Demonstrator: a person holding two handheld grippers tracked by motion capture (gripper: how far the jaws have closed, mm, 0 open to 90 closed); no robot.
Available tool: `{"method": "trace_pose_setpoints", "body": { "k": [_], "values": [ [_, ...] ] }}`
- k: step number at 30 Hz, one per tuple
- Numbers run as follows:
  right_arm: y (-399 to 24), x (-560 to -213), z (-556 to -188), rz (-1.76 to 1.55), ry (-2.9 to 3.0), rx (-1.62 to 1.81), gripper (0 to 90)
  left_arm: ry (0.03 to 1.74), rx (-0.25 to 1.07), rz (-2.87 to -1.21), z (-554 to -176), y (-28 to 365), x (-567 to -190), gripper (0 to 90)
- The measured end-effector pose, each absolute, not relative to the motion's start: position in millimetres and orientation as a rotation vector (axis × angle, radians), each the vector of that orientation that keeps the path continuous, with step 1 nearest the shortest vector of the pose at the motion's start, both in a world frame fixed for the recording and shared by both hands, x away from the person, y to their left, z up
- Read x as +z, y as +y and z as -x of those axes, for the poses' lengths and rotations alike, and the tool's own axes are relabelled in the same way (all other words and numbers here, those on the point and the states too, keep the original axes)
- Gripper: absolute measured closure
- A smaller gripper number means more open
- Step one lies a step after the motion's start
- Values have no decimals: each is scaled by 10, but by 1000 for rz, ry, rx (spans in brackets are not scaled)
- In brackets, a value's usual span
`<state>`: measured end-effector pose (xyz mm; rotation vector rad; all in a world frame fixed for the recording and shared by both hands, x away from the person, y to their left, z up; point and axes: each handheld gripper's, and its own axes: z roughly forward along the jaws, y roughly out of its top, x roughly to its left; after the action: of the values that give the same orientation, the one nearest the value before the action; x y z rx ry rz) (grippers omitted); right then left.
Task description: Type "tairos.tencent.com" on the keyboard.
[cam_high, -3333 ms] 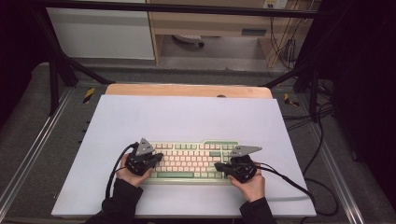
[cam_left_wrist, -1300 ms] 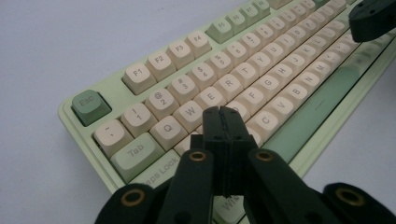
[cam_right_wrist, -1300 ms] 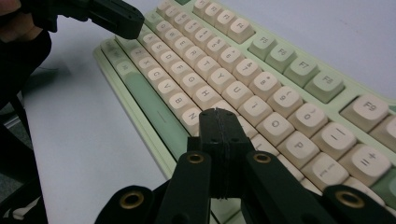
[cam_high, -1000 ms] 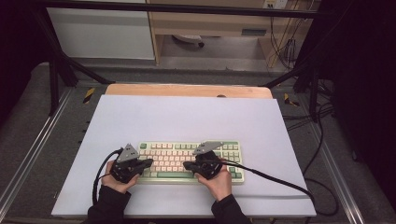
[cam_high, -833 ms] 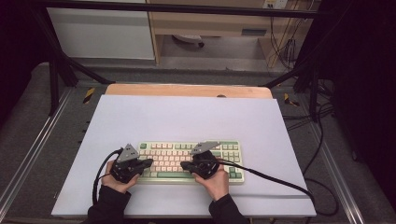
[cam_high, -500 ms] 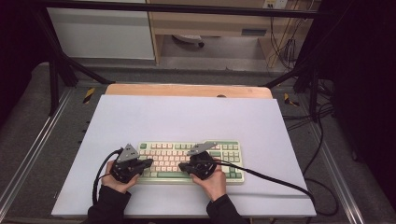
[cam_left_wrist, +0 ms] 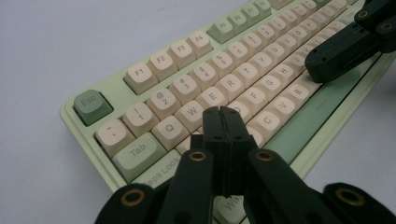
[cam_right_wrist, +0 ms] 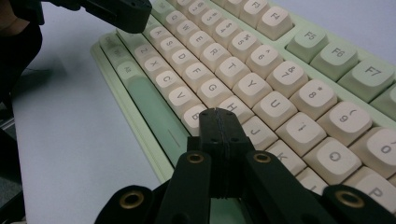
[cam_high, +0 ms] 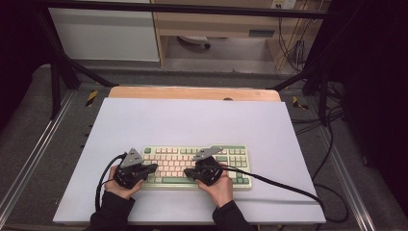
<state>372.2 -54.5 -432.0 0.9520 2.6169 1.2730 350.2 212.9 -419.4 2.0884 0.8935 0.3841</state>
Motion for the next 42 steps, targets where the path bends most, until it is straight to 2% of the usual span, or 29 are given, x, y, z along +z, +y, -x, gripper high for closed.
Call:
{"method": "trace_pose_setpoints", "body": {
  "k": [17,42],
  "values": [
    [-665,-4168,-3710,-933,2589,1258,900,890,385,-2085,-3495,2132,-4183,900],
    [-1266,-4142,-3662,-1041,2514,1243,900,856,378,-2099,-3462,2015,-4163,900]
  ]
}}
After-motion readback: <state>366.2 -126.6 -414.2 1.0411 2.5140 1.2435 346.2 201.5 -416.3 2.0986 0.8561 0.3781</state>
